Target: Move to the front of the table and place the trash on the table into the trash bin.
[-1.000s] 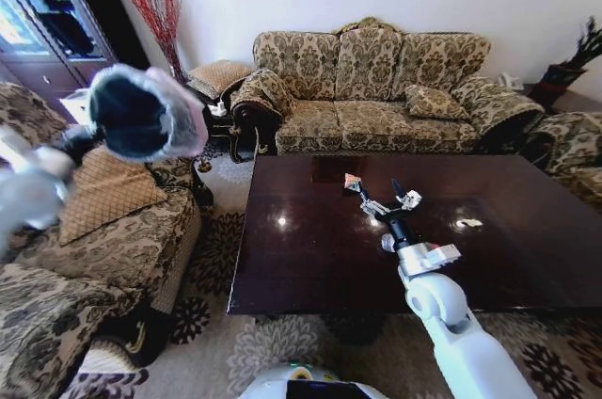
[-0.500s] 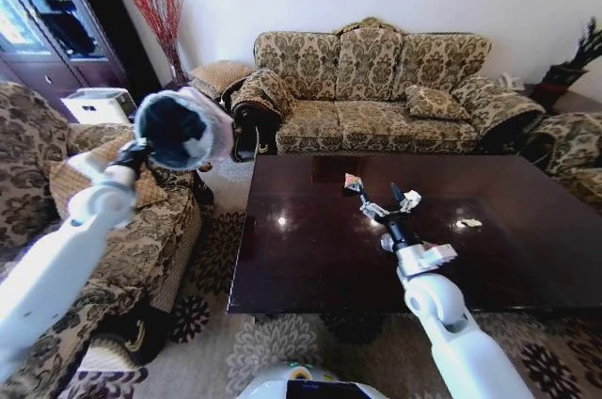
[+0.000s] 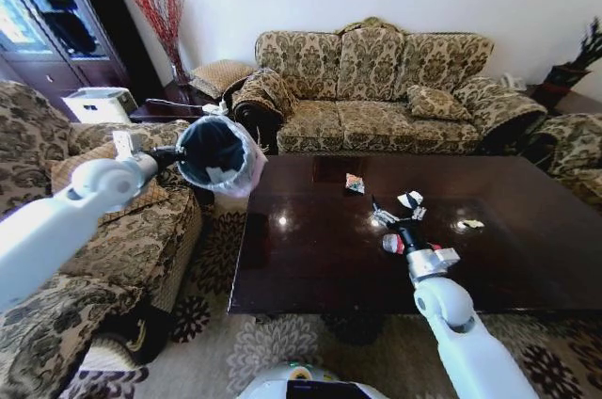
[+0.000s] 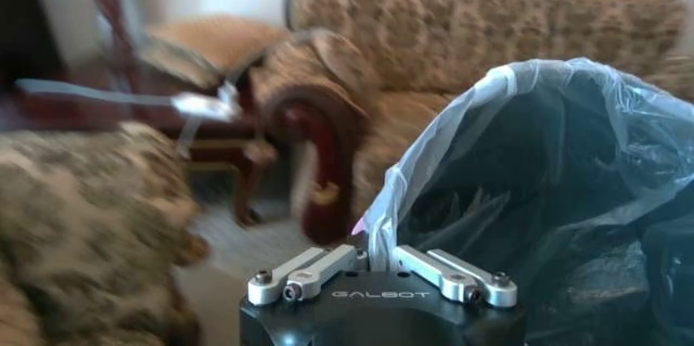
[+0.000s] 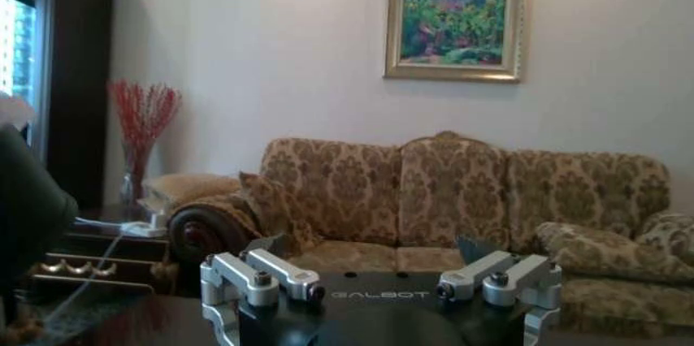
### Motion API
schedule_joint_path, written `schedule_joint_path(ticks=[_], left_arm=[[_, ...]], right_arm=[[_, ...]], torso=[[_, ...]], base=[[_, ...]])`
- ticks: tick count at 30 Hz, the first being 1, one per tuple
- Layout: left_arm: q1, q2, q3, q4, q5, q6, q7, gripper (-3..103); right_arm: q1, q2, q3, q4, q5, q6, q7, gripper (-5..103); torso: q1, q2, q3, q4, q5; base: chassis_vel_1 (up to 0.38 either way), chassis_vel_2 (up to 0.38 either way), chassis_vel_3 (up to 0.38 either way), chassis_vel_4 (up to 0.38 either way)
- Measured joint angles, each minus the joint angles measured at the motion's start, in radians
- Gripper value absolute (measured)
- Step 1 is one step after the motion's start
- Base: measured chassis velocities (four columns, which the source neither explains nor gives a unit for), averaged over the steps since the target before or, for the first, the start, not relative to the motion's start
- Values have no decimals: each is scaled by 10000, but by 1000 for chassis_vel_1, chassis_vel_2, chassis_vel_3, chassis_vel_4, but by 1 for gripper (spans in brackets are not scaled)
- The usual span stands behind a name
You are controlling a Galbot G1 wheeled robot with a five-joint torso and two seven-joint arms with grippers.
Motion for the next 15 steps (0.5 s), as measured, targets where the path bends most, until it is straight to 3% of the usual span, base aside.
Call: schedule_joint_path(ticks=[4, 6, 7, 12, 13, 15], left_arm=[[69, -496, -75, -288, -444, 82, -458, 0], [-191, -1401, 86, -188, -413, -12, -874, 0], [-461, -2042, 290, -20, -205, -94, -1113, 0], [-1184, -2932, 951, 426, 450, -307, -1298, 0], [-1677, -3368, 1461, 692, 1005, -453, -1334, 0], [-1918, -3643, 1714, 849, 1371, -542, -1368, 0]], right_arm=[[-199, 116, 362, -223, -85, 163, -82, 100], [-461, 221, 572, -225, 31, 207, -93, 100], [-624, 271, 690, -217, 72, 243, -100, 100], [-882, 321, 968, -189, 150, 303, -137, 100], [-965, 340, 1085, -197, 161, 353, -203, 100], [-988, 365, 1145, -238, 142, 398, -246, 100]], torso=[[0, 0, 0, -4, -2], [0, 0, 0, -1, -9], [0, -1, 1, -3, -15], [4, -1, 2, -3, -8], [4, -1, 2, -2, 1], [3, 0, 1, -3, -3]], base=[[0, 0, 0, 0], [0, 0, 0, 0], [0, 0, 0, 0], [0, 0, 0, 0], [0, 0, 0, 0], [0, 0, 0, 0]])
